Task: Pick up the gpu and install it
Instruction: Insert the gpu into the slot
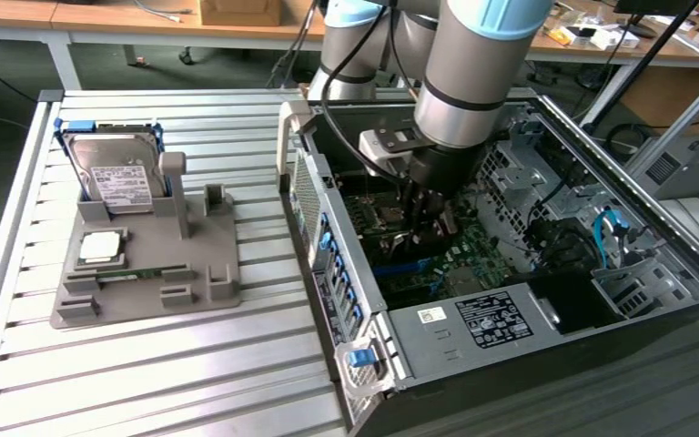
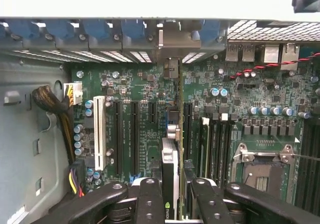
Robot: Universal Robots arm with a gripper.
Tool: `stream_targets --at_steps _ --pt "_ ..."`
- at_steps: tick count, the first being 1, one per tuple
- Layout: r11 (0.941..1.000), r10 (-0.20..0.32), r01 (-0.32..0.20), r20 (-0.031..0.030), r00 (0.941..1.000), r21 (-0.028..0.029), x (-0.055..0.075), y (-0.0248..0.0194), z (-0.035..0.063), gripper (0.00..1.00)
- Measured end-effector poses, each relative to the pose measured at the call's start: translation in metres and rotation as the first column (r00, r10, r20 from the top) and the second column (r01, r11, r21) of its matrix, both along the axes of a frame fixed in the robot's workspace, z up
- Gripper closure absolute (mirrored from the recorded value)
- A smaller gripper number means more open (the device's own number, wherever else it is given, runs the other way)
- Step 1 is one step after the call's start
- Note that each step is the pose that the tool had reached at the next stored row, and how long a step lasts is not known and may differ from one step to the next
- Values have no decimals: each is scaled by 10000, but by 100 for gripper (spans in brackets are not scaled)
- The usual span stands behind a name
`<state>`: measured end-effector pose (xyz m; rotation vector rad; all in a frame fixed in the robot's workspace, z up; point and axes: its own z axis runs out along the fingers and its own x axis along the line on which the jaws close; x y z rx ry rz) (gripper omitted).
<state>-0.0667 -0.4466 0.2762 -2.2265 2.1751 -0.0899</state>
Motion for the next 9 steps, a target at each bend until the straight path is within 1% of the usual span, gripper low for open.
stream_targets --at_steps 3,9 --pt "10000 0 0 0 10000 0 -9 0 -19 73" --pt "10000 1 -1 1 10000 5 -32 0 -23 73"
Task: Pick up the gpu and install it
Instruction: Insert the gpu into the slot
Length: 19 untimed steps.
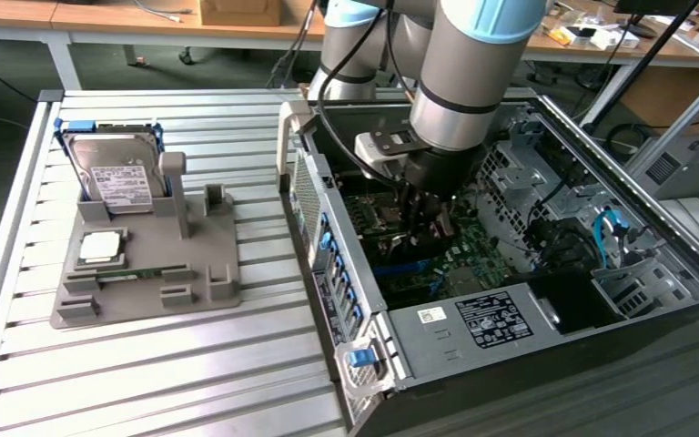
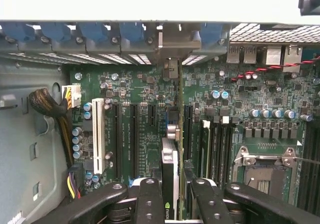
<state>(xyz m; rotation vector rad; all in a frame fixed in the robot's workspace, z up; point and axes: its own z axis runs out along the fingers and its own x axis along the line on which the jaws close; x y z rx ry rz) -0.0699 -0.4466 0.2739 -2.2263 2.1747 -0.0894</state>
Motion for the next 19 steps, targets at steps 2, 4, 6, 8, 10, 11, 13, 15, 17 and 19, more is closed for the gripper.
stream_targets --at_steps 2,4,6,8,10,11,13,15,17,19 --pt "10000 0 0 -1 10000 13 -9 0 0 73" --pt "10000 1 -1 -1 10000 20 -10 0 0 73" --pt "10000 1 -1 -1 10000 20 -10 0 0 73" --pt "10000 0 0 -1 10000 20 -10 0 -3 73" --pt "10000 0 0 0 10000 21 -10 0 -7 73" --pt "10000 0 0 1 10000 23 -10 0 -13 73" --pt "10000 0 0 -1 10000 20 -11 0 -27 73" --pt "10000 0 0 -2 10000 18 -11 0 -43 73" --pt "10000 0 0 0 10000 21 -11 0 -58 73" --pt "10000 0 0 -2 10000 18 -11 0 -62 73"
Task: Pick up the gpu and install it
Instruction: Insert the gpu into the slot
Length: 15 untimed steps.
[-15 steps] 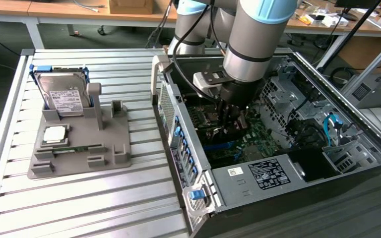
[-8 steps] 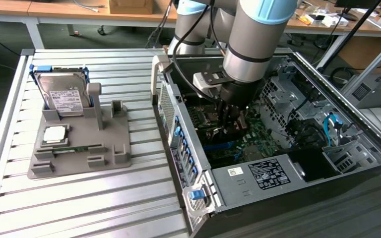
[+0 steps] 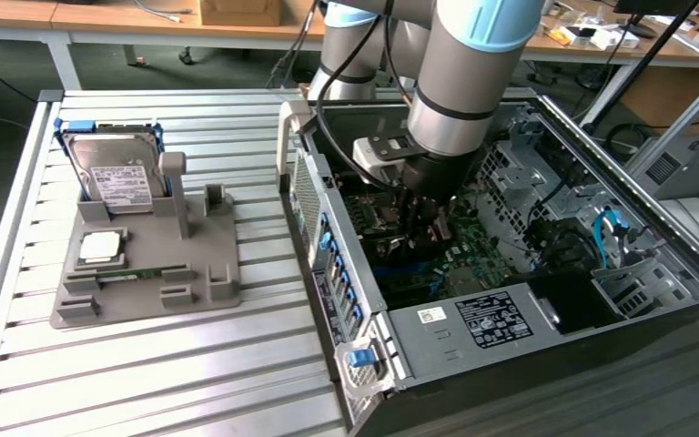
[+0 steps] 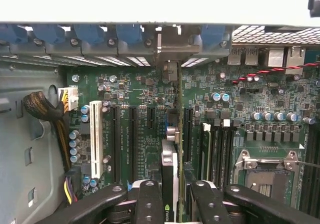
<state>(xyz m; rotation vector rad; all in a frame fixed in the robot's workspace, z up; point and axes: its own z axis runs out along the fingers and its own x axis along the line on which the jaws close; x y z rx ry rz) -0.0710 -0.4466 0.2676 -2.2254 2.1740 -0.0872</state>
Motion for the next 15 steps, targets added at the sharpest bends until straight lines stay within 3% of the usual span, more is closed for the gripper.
stream_targets --at_steps 10,13,14,15 --pt "10000 -10 10 -1 10000 26 0 0 -28 73" --pt "9999 -21 21 2 10000 146 0 0 -30 73" --pt "9997 -31 31 1 10000 249 1 -1 -30 73" --pt "9995 -39 39 1 10000 312 0 -1 -29 73"
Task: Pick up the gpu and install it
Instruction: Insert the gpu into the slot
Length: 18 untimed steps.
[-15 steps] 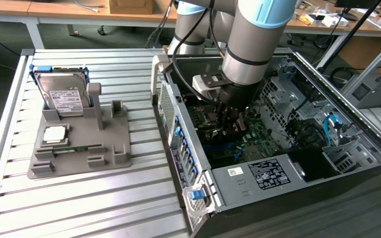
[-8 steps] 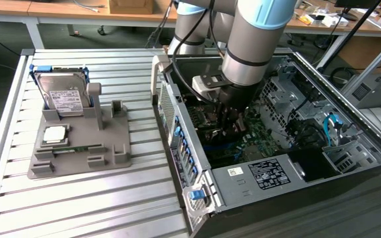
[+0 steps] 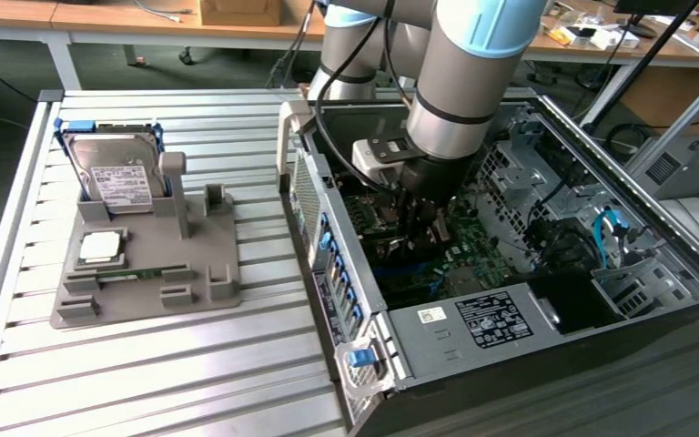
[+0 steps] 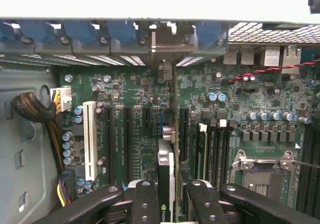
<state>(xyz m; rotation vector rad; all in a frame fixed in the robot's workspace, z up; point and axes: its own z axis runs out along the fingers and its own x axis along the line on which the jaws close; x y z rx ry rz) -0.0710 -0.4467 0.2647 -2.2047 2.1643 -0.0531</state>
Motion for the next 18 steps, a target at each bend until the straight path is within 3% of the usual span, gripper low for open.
stream_targets --at_steps 4,18 --pt "10000 -1 1 -1 10000 15 0 0 0 73" --pt "9997 -235 235 0 9997 -7 0 -9 -8 73"
